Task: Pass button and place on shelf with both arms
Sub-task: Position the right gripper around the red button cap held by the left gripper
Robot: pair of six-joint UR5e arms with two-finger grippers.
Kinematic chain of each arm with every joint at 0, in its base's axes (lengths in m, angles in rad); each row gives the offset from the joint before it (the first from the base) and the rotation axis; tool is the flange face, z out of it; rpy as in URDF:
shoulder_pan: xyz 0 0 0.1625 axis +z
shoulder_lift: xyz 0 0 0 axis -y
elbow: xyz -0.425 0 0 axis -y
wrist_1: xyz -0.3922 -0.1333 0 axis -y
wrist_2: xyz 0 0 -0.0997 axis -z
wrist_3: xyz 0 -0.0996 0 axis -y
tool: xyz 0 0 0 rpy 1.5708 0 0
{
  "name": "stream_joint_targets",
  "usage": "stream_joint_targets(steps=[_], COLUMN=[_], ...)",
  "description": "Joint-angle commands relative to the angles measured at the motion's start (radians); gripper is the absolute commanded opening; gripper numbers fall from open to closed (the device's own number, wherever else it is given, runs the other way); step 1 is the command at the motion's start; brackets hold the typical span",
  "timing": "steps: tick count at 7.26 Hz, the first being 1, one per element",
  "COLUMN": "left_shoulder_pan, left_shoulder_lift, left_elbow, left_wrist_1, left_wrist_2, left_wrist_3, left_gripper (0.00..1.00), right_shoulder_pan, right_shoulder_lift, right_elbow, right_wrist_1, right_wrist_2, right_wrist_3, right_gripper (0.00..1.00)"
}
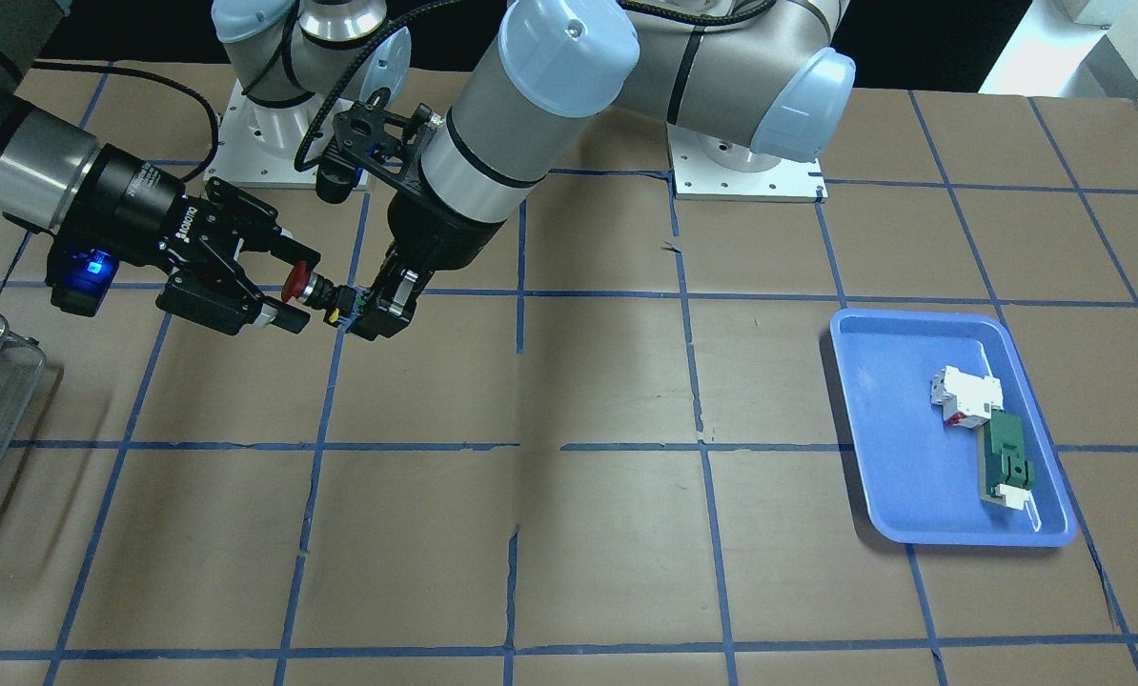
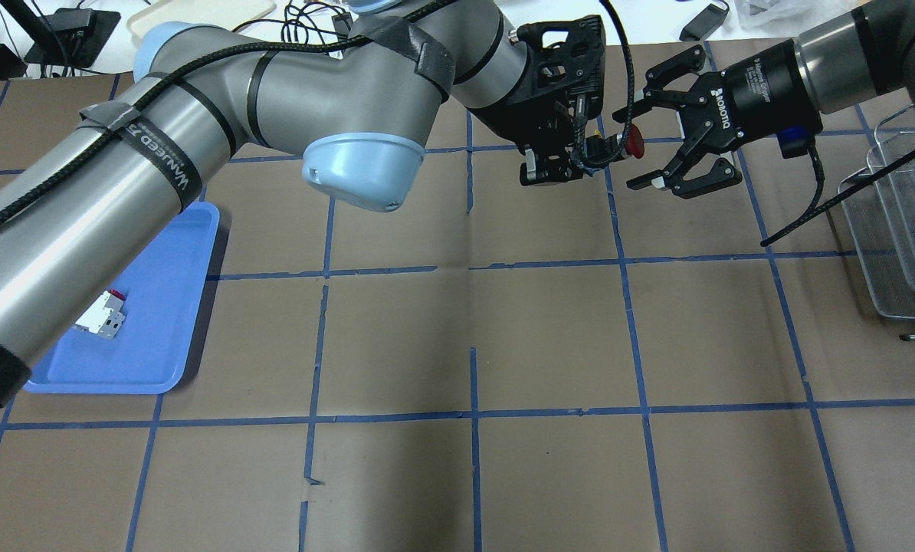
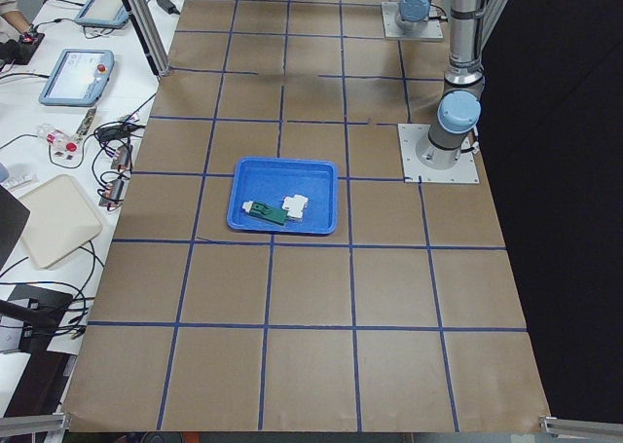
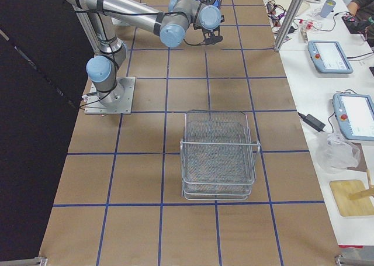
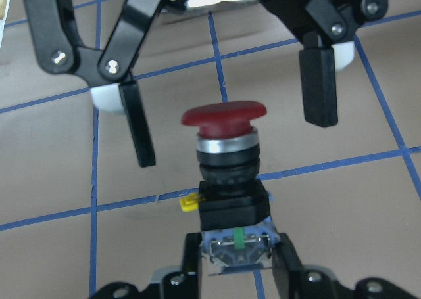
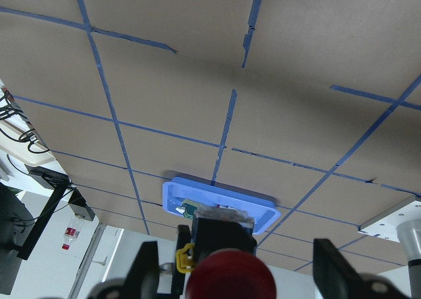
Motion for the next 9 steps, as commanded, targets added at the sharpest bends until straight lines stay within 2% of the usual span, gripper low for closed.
stream_joint_targets(steps=[1,4,5,6,7,9], left_shoulder_pan=[0.000,0.000,0.000,0.002,0.002,0.002], left_shoulder_lift=[-0.001,-0.006,-0.007,-0.004,-0.004,-0.004], left_elbow=[0.003,0.001,0.001,0.001,0.001,0.000], left_wrist_1=[0.003,0.017,0.017,0.017,0.017,0.017], left_wrist_2=[0.000,0.000,0.000,0.000,0.000,0.000], left_wrist_3=[0.001,0.001,0.001,0.001,0.001,0.004], left_gripper=[0.00,0.00,0.00,0.00,0.00,0.00], right_shoulder_pan=[0.000,0.000,0.000,-0.002,-0.002,-0.002], right_shoulder_lift=[0.000,0.000,0.000,0.000,0.000,0.000], right_elbow=[0.000,-0.003,-0.003,-0.003,-0.003,-0.005], right_wrist_1=[0.002,0.002,0.002,0.003,0.003,0.003], right_wrist_2=[0.013,0.015,0.015,0.016,0.037,0.038], right_wrist_3=[0.007,0.007,0.007,0.007,0.007,0.006], right_gripper=[0.82,0.82,0.76,0.51,0.36,0.22])
